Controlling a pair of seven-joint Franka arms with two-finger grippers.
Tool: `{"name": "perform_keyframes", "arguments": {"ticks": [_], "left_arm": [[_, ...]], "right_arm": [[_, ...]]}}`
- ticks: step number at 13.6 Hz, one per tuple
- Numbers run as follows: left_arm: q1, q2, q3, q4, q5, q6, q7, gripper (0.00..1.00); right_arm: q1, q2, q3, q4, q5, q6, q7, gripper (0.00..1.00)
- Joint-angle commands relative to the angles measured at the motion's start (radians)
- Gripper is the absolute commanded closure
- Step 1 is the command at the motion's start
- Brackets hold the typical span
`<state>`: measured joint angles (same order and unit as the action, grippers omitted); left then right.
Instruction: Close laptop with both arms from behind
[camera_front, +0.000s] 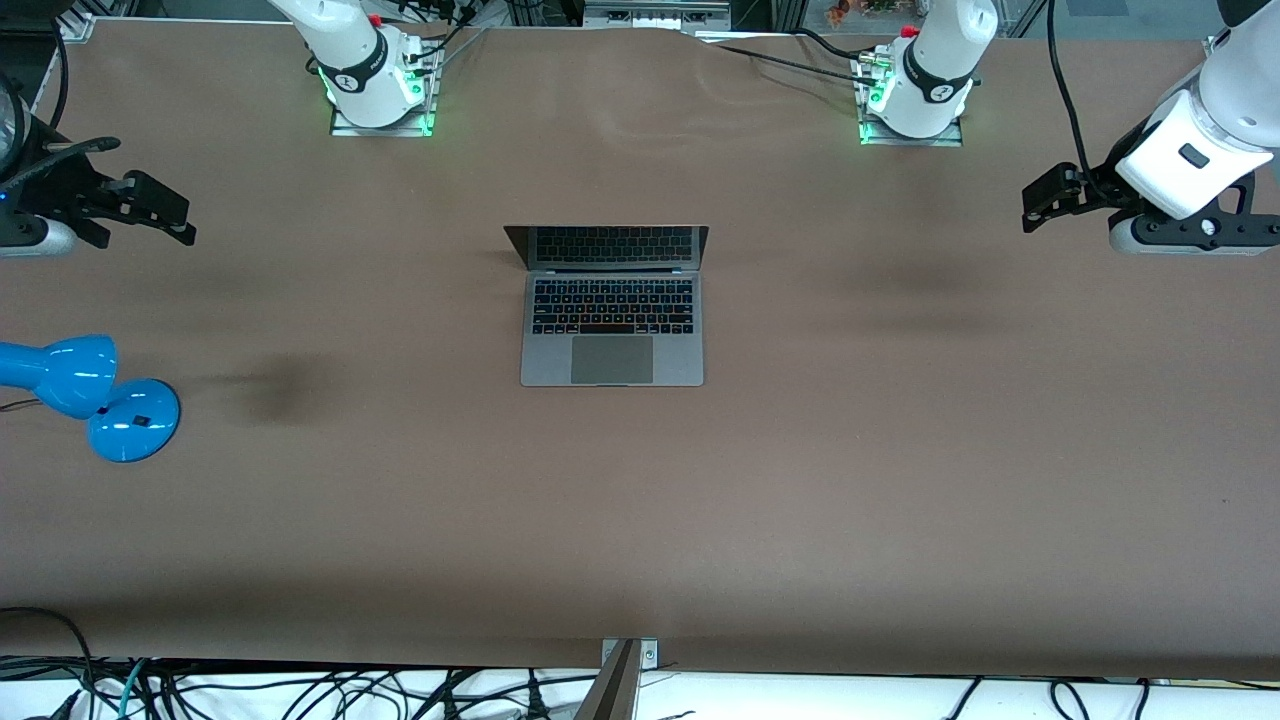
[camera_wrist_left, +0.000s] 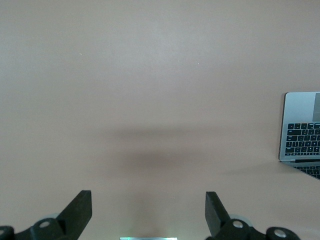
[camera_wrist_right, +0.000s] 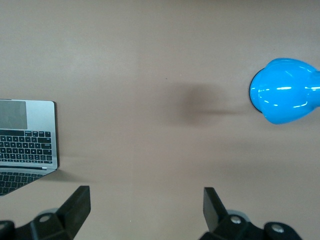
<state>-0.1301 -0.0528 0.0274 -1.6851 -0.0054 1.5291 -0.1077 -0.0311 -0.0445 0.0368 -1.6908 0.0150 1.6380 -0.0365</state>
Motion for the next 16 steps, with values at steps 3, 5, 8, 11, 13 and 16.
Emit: {"name": "perform_keyframes", "arguments": {"ticks": [3,5,8,11,13,16], "left_arm": [[0.004,0.056,0.002,0.068,0.002,-0.014,0.006,0.00],[0.033,0.082,0.009,0.125,-0.004,-0.014,0.019,0.00],[0.067,0.106,0.009,0.142,-0.024,-0.018,0.023,0.00],[0.072,0.105,0.008,0.139,-0.025,-0.024,0.020,0.00],[0.073,0.103,0.003,0.140,-0.041,-0.049,0.013,0.00],[0.060,0.105,-0.003,0.139,-0.065,-0.076,0.007,0.00]], "right_arm": [[-0.010,-0.015,0.006,-0.010,0.008,0.003,0.010,0.00],[-0.012,-0.014,0.006,-0.010,0.010,0.005,0.010,0.00],[-0.029,-0.006,0.003,-0.017,0.016,0.000,0.013,0.00],[-0.029,-0.008,0.005,-0.010,0.014,0.006,0.017,0.00],[-0.029,-0.008,0.008,-0.010,0.014,0.006,0.018,0.00],[-0.029,-0.008,0.011,-0.010,0.010,0.006,0.020,0.00]]}}
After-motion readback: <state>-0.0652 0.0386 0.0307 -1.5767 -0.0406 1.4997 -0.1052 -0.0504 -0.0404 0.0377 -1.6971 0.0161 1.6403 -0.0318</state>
